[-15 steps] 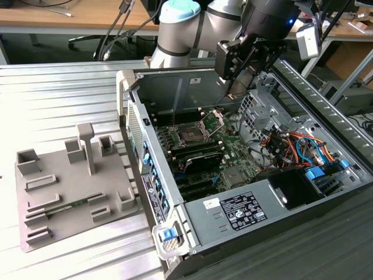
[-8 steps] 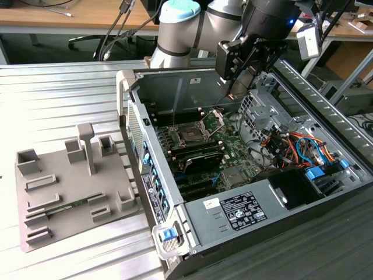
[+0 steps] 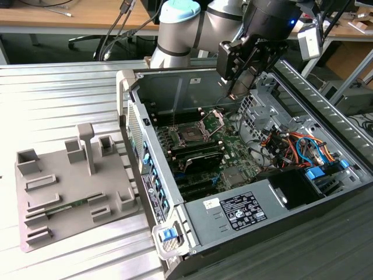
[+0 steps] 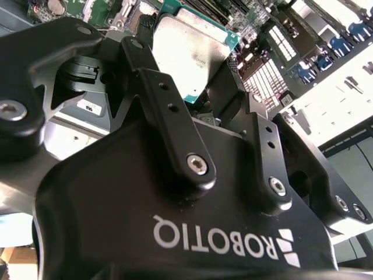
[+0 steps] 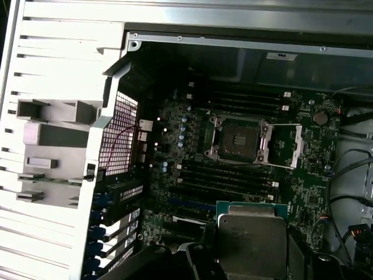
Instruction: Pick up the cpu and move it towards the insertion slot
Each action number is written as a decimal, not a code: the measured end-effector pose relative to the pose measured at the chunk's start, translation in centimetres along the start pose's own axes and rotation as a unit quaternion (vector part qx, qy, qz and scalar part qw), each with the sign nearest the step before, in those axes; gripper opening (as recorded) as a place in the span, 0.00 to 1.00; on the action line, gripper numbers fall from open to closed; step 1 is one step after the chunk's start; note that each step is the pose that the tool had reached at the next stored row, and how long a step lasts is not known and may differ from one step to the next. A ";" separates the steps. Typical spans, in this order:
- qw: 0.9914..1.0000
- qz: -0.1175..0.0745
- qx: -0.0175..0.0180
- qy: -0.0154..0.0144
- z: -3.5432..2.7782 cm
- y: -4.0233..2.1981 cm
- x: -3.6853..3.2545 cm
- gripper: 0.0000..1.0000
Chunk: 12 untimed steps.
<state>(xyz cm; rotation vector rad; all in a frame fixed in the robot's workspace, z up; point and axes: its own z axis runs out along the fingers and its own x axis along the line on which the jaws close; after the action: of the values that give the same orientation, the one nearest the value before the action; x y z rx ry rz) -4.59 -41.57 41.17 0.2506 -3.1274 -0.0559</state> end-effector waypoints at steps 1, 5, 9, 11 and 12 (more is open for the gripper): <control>1.000 0.000 0.000 0.000 0.01 0.00 -0.02 0.55; 1.000 0.000 0.000 0.000 0.04 -0.02 -0.10 0.55; 1.000 0.000 0.000 0.000 0.11 -0.04 -0.22 0.55; 1.000 0.000 0.000 0.000 0.14 -0.05 -0.27 0.55; 1.000 0.000 0.000 0.000 0.15 -0.05 -0.30 0.55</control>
<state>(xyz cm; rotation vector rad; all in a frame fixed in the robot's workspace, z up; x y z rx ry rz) -4.30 -41.57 41.01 0.2506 -3.1274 -0.0558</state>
